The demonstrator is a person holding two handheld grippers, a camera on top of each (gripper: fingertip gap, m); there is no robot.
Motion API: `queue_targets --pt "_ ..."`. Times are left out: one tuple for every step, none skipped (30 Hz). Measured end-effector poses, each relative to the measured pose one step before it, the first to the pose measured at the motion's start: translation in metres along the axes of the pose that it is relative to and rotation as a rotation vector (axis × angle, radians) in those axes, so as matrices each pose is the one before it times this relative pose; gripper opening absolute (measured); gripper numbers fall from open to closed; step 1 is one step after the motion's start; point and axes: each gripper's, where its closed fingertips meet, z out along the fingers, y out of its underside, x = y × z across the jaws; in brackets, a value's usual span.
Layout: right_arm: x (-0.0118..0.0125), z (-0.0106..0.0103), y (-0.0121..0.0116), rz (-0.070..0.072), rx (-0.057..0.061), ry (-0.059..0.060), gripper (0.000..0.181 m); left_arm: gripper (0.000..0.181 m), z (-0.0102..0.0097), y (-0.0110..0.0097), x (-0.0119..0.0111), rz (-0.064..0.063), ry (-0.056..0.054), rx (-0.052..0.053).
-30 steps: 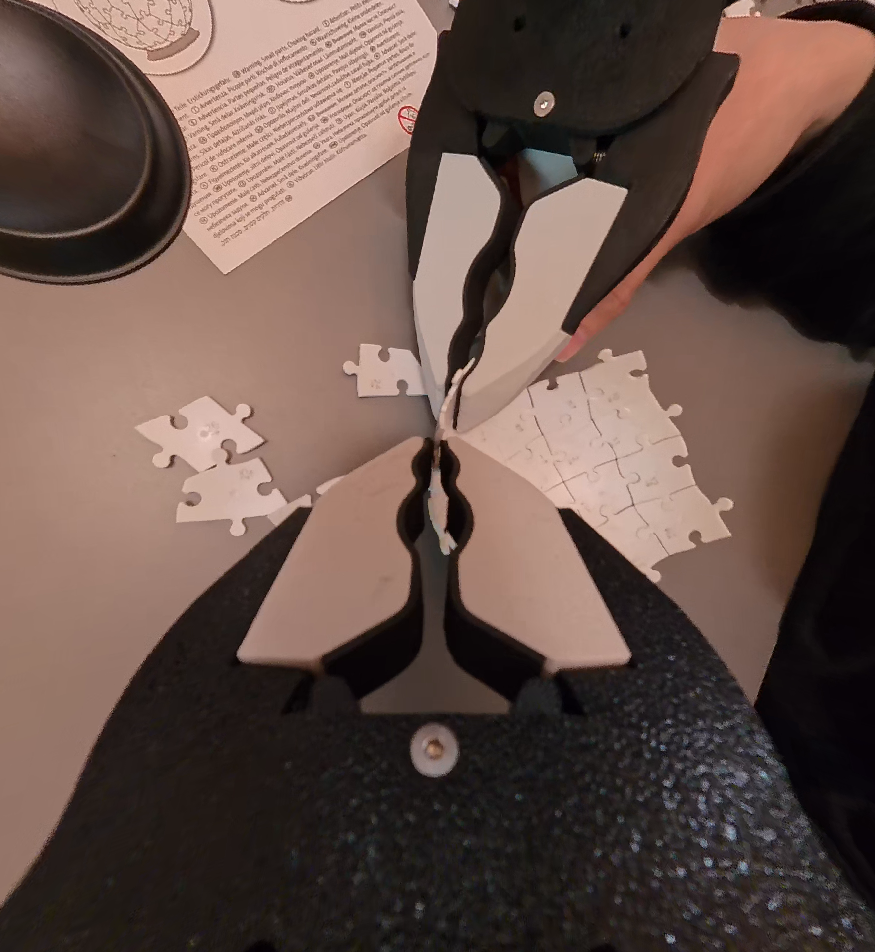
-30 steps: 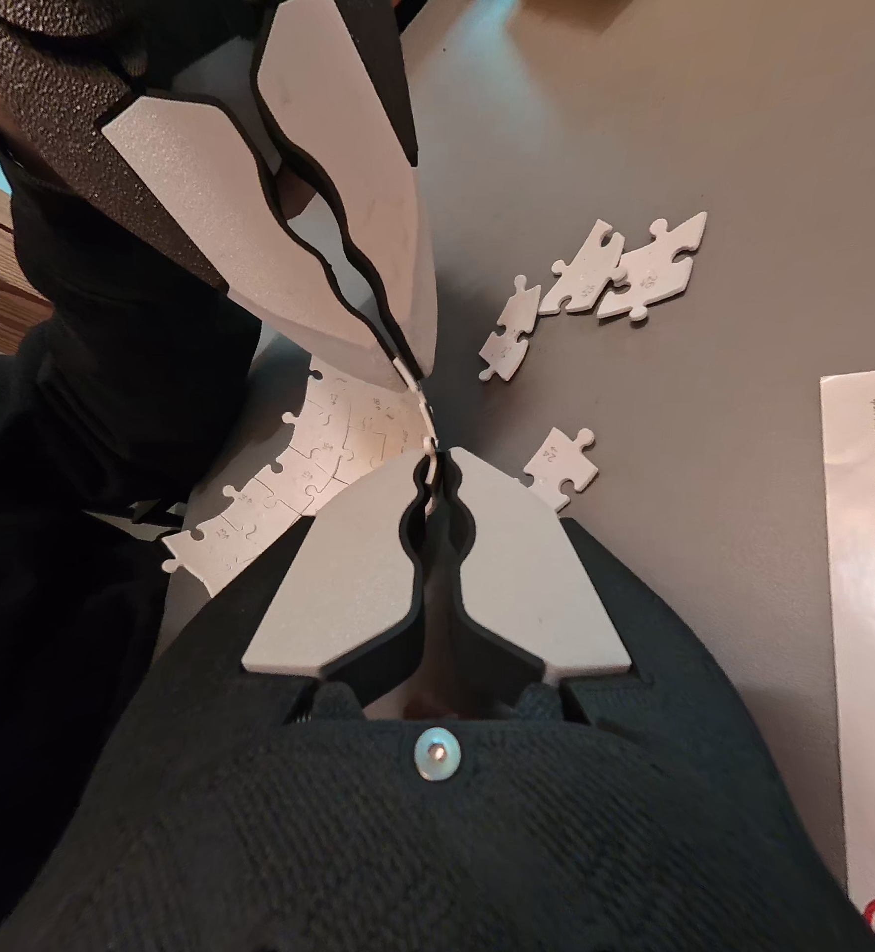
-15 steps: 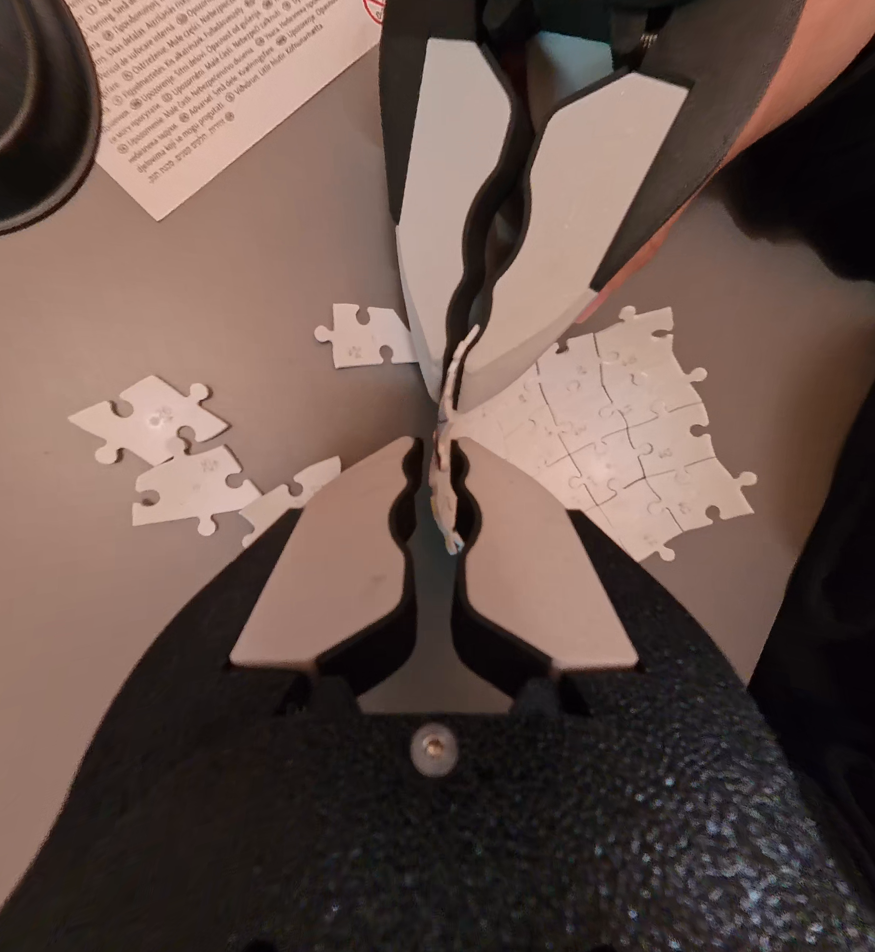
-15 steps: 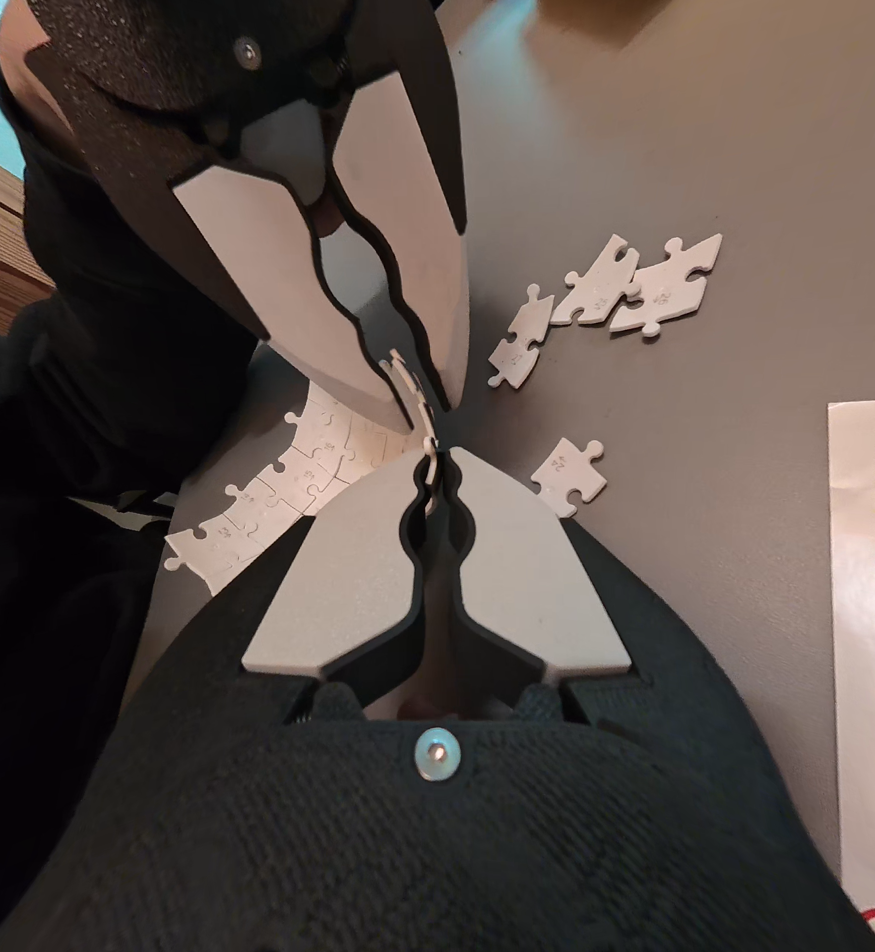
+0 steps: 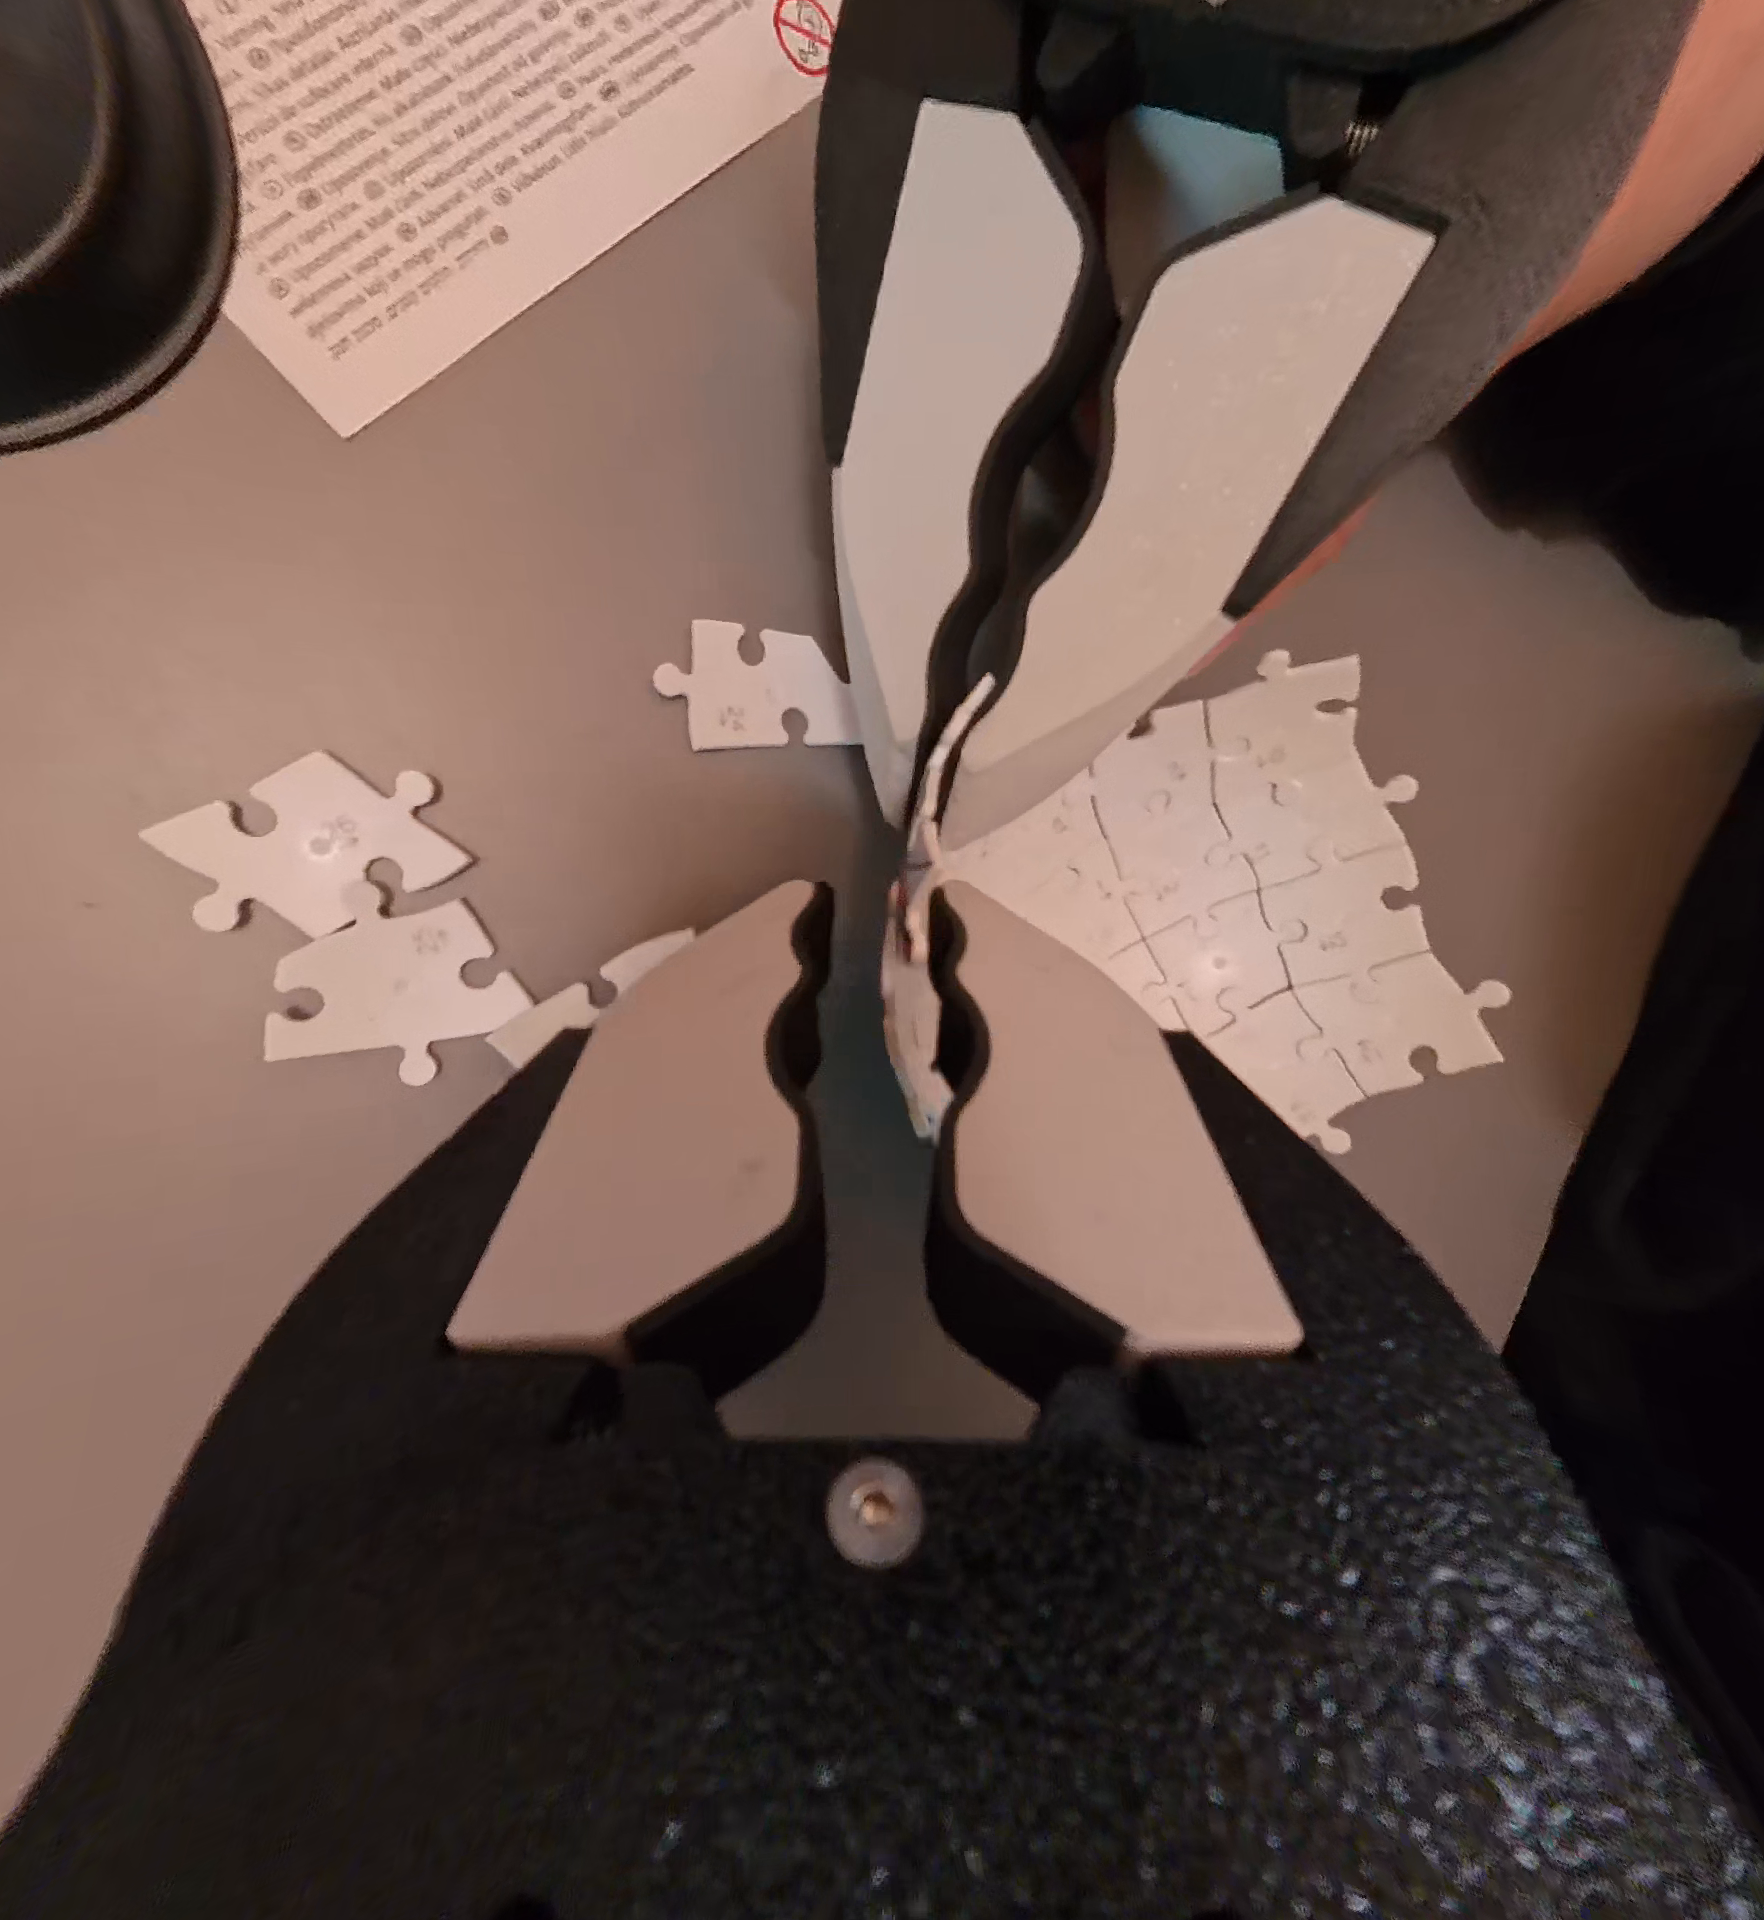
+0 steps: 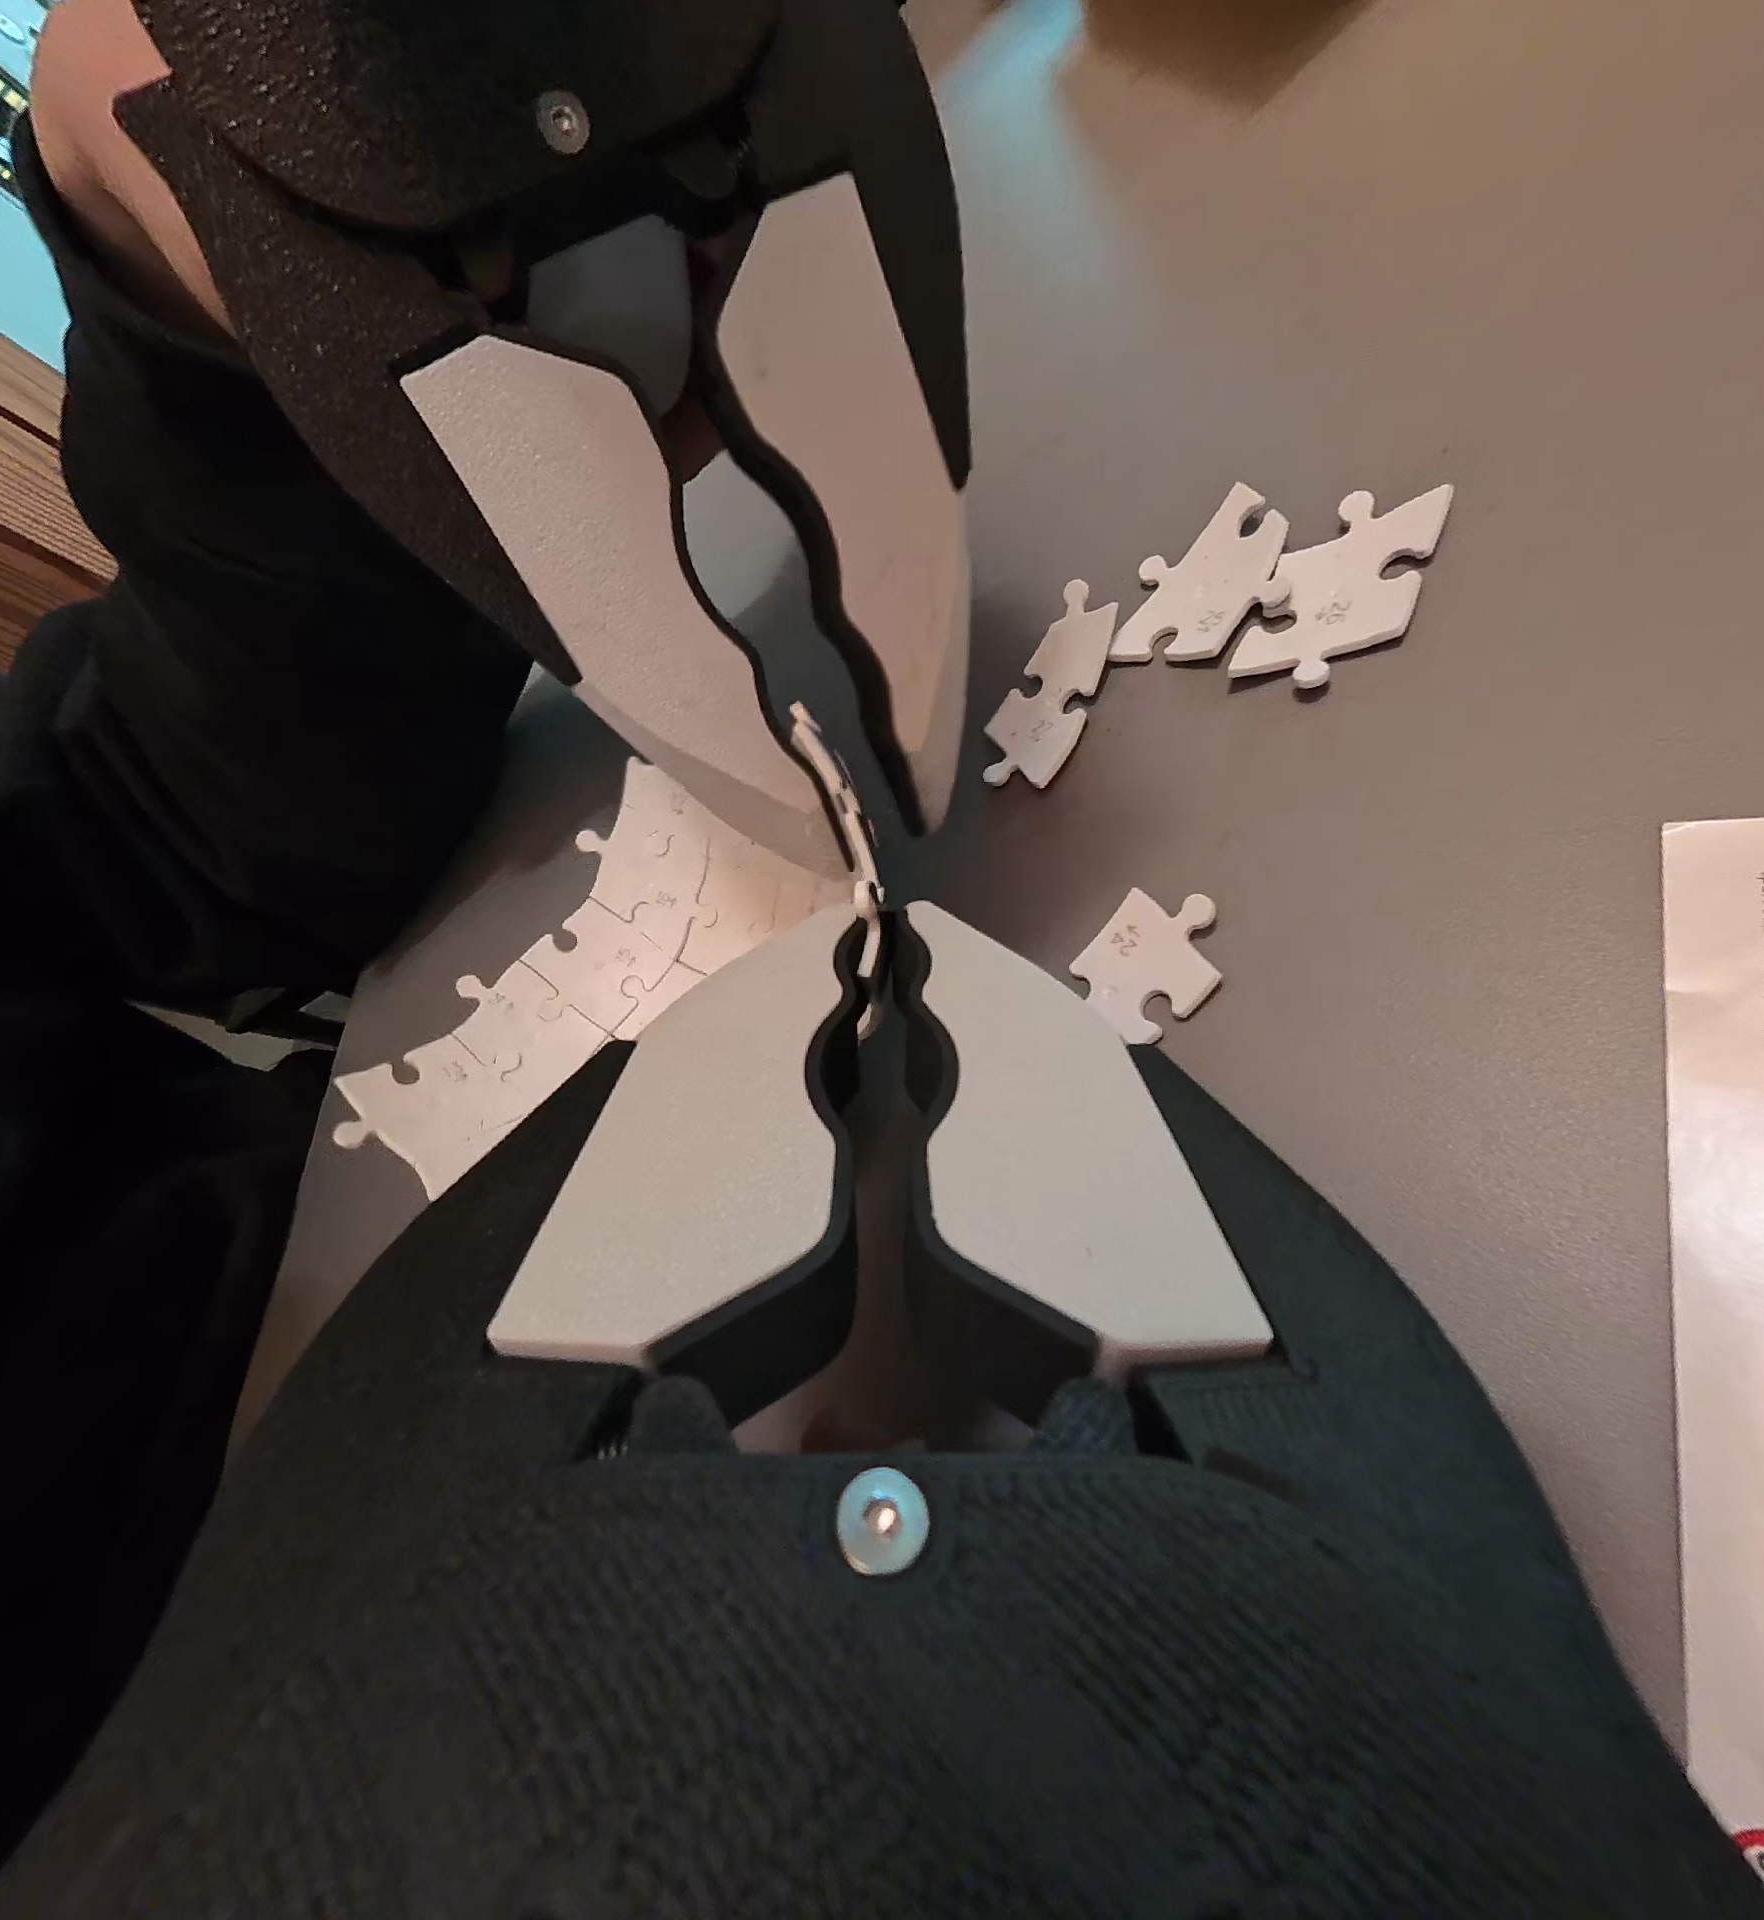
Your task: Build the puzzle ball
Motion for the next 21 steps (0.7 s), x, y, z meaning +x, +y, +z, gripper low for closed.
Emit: queue_targets --pt "-0.00026 0.00016 -0.00028 -0.0026 0.0015 0.0001 0.003 0.017 0.00034 -0.00195 0.00136 -0.0009 0.0069 0.0082" --pt "-0.00028 0.00019 -0.00041 -0.0023 0.0013 0.0002 0.003 0.017 0.00049 -0.00157 0.00209 0.0004 0.0096 0.005" --pt "-0.00002 0.00022 -0.00022 -0.001 0.0011 0.0008 0.003 0.016 0.00077 -0.0009 0.00066 0.0013 -0.001 -0.0001" --pt "-0.00012 0.00003 -0.00029 -0.0003 0.0016 0.0004 0.003 0.014 0.00079 -0.00022 -0.00014 0.003 -0.0066 -0.0039" --pt "-0.00019 -0.00009 -0.00034 -0.0005 0.0026 -0.0007 0.003 0.014 0.00109 0.00007 0.00039 0.002 -0.0008 -0.0042" --pt "-0.00002 -0.00029 -0.0005 0.0003 0.0034 -0.0007 0.003 0.013 0.0013 0.00028 0.00093 -0.0028 0.0052 -0.0047" --pt "0.00022 -0.00023 -0.00022 0.0018 0.0025 -0.0001 0.003 0.009 0.00121 0.00056 0.00065 -0.0031 0.0059 -0.0057" --pt "0.00033 -0.00021 -0.00014 0.002 0.0016 0.0011 0.003 0.008 0.00099 0.00066 -0.00024 -0.0003 0.0014 -0.0051" --pt "0.00013 -0.00014 0.00039 0.0001 -0.0025 0.0006 0.003 0.006 0.00057 0.00084 -0.00056 0.0039 -0.0009 -0.0046" --pt "-0.00032 0.00018 0.00042 -0.0012 -0.0031 -0.0021 0.003 0.005 0.00033 0.00062 0.00029 0.003 0.0055 -0.0007" --pt "-0.00036 0.00024 0.00036 -0.0017 -0.003 -0.0015 0.003 0.005 0.00002 0.00036 0.00035 -0.0016 0.0065 0.0014" --pt "-0.00002 0.00019 0.00019 -0.0011 -0.0012 0.0011 0.003 0.005 0.00016 0.00002 -0.00005 -0.0033 0.0047 0.0022" --pt "0.0003 0.00007 0.00015 0.0003 -0.0009 0.0023 0.003 0.004 0.00031 -0.00008 -0.00019 -0.0009 0.0051 0.0026" --pt "0.00034 0.00008 0.00001 0.0012 -0.0008 0.0019 0.003 0.003 0.0001 -0.00028 0.00024 0.0016 0.0073 0.0048" --pt "0.00045 -0.00006 -0.00002 0.0007 0.0004 0.0036 0.003 0.002 -0.00001 -0.00028 -0.00007 0.0021 0.0032 0.0047" --pt "0.00035 -0.00026 -0.00036 0.0001 0.0027 0.0027 0.003 0.002 -0.00012 -0.00044 -0.00022 0.004 -0.0013 0.0037" --pt "0.0002 -0.00038 -0.00047 -0.0001 0.0035 0.0004 0.003 0.002 -0.00022 -0.00044 -0.00006 0.0036 -0.0028 0.0009" --pt "-0.00008 -0.00031 -0.00031 0.0006 0.0026 -0.0015 0.003 0.003 -0.00023 -0.00039 -0.00005 -0.0016 -0.0023 -0.0011" --pt "0.00009 -0.00031 -0.00009 0.0015 0.0014 -0.0012 0.003 0.003 0.00003 -0.00039 -0.00016 -0.0098 -0.0009 -0.0011" --pt "0.00029 -0.0003 -0.0001 0.0024 0.0015 0.0008 0.003 0.003 -0.00001 -0.00034 -0.00026 -0.0065 0.0007 0.0018" --pt "0.00017 -0.00042 -0.00017 0.0012 0.0017 -0.0005 0.003 0.003 -0.00032 -0.00049 0.00029 -0.0003 0.0036 0.0063"
